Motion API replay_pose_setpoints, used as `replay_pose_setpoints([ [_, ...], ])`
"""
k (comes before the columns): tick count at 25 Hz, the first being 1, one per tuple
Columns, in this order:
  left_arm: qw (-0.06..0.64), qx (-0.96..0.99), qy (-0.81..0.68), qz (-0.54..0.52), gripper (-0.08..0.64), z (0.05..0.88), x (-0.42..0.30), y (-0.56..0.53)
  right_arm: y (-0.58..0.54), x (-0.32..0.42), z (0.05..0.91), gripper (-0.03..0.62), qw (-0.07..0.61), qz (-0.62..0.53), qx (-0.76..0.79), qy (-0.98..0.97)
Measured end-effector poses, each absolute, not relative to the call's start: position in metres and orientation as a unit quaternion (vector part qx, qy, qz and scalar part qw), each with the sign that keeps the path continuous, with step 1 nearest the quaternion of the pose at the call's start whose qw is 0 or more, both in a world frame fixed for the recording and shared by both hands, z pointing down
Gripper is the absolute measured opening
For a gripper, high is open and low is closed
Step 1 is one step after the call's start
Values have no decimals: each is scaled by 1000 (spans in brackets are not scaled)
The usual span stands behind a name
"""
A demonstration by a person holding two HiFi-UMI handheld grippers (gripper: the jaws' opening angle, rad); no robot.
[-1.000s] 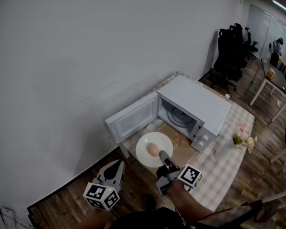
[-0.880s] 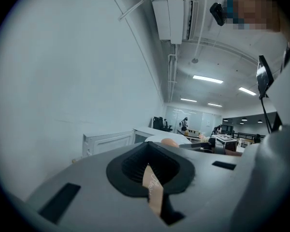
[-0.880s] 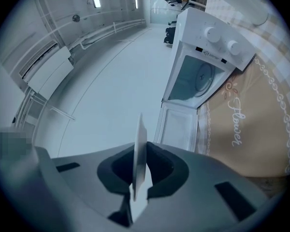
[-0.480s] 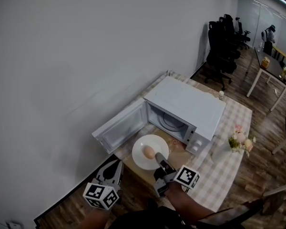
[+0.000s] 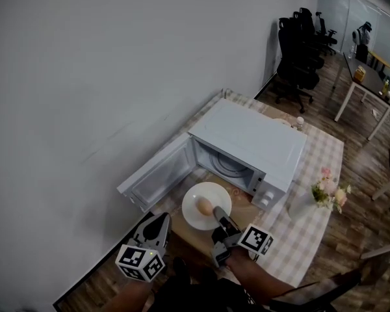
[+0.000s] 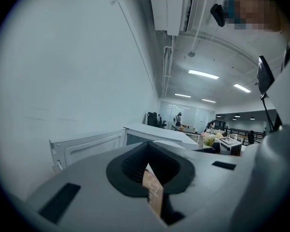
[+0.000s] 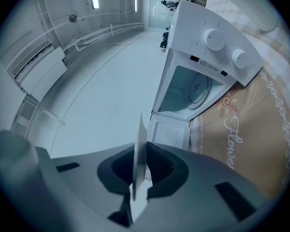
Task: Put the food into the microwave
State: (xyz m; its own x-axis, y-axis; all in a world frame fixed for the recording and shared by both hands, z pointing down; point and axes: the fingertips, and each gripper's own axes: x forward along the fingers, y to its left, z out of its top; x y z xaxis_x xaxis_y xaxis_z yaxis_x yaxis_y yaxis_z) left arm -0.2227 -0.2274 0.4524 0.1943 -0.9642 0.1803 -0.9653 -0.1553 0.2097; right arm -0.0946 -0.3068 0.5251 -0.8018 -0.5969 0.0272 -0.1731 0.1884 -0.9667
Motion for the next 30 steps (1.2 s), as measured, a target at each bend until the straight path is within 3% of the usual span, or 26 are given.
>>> replay_pose_setpoints([
  [30,156,857,-488,53,8,505,-238,-348,-408,-87,595,28,235,-549,-435,673],
])
